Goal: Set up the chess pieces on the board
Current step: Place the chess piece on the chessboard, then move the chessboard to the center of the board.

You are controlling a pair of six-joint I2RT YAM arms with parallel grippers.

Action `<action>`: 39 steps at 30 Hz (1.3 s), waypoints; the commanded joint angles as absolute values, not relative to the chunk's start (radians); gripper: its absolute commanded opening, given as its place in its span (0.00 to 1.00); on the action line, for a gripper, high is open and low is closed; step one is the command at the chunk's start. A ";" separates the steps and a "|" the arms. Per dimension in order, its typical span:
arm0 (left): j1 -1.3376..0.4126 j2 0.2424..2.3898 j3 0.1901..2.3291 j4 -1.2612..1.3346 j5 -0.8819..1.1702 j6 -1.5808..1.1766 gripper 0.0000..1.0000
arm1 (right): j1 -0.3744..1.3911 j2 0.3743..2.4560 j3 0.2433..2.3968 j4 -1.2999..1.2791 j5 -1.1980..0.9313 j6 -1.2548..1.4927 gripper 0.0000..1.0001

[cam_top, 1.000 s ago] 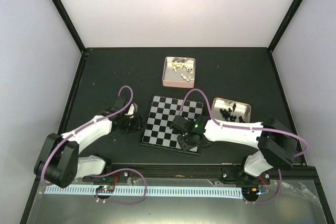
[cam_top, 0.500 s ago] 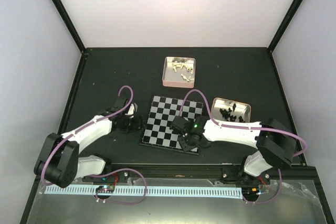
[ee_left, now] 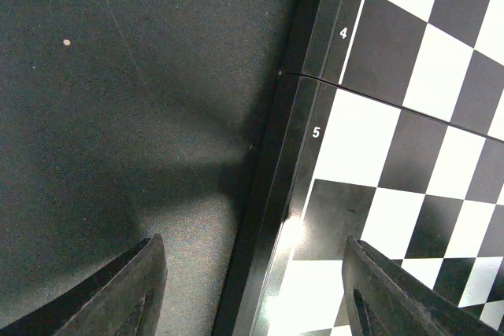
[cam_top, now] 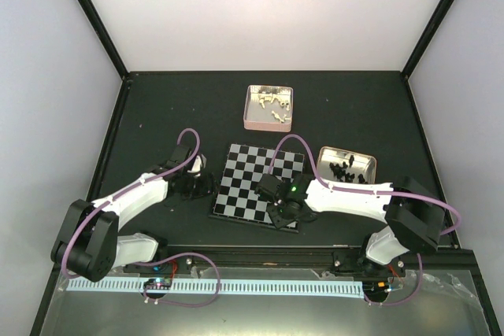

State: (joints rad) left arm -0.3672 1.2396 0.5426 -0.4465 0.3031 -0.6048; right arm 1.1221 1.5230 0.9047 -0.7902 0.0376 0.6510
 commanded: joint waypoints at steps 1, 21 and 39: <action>-0.373 1.243 0.549 -0.433 0.308 -0.596 0.63 | 1.129 1.513 0.911 -0.808 0.006 0.633 0.04; -0.373 1.245 0.559 -0.428 0.309 -0.595 0.64 | 1.115 1.369 0.951 -0.828 0.188 0.734 0.55; -0.382 1.332 0.594 -0.404 0.332 -0.598 0.59 | 0.872 1.419 0.769 -0.645 0.107 0.782 0.57</action>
State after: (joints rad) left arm -0.3691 1.3094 0.5587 -0.4244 0.3172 -0.6037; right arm 0.8917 1.3865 0.7837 -0.7128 0.1303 0.7876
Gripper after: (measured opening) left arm 0.603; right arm 0.602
